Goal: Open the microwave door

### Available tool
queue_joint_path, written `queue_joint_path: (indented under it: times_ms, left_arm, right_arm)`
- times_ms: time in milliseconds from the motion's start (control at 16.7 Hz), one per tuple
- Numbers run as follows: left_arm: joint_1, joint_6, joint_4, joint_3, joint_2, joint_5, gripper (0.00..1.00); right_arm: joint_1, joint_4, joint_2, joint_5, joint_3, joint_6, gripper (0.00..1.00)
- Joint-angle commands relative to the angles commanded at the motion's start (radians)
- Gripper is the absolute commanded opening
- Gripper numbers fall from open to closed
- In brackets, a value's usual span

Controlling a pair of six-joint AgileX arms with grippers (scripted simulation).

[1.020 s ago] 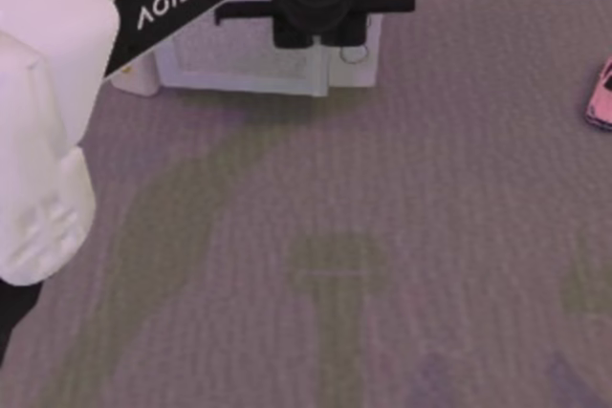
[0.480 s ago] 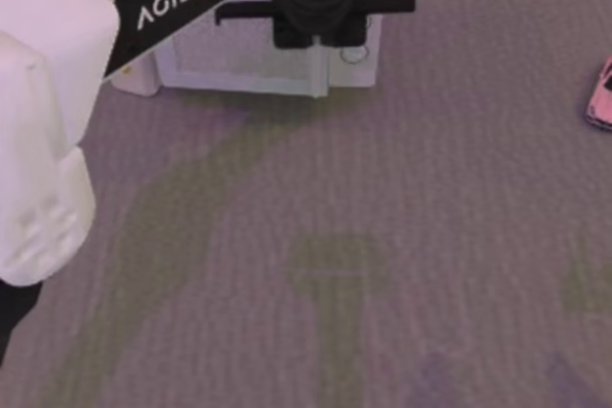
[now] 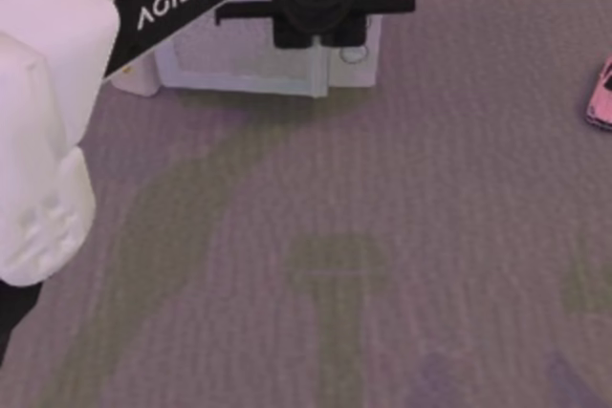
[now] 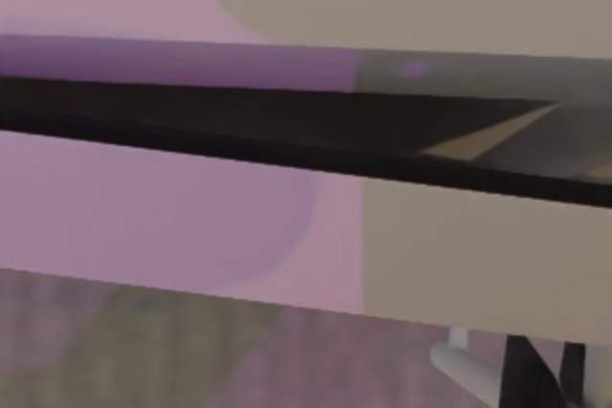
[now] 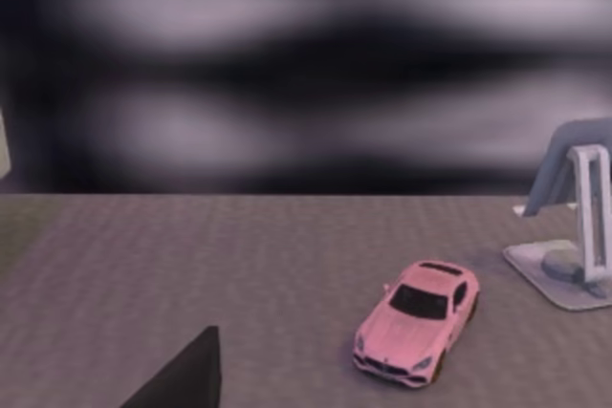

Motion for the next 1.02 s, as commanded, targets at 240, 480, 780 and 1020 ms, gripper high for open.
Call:
queue_joint_path:
  times_ms: [240,480,780,1020]
  left_arm:
    - [0.003,0.033,0.031,-0.062,-0.038,0.009,0.00]
    - [0.008,0.082,0.083,-0.162,-0.098,0.029,0.00]
    - [0.009,0.091,0.092,-0.177,-0.107,0.032,0.00]
    - [0.009,0.091,0.092,-0.177,-0.107,0.032,0.00]
  right_arm:
    - [0.000,0.000,0.000,0.000,0.000,0.000,1.00]
    - [0.000,0.000,0.000,0.000,0.000,0.000,1.00]
    - [0.000,0.000,0.000,0.000,0.000,0.000,1.00]
    - [0.000,0.000,0.000,0.000,0.000,0.000,1.00]
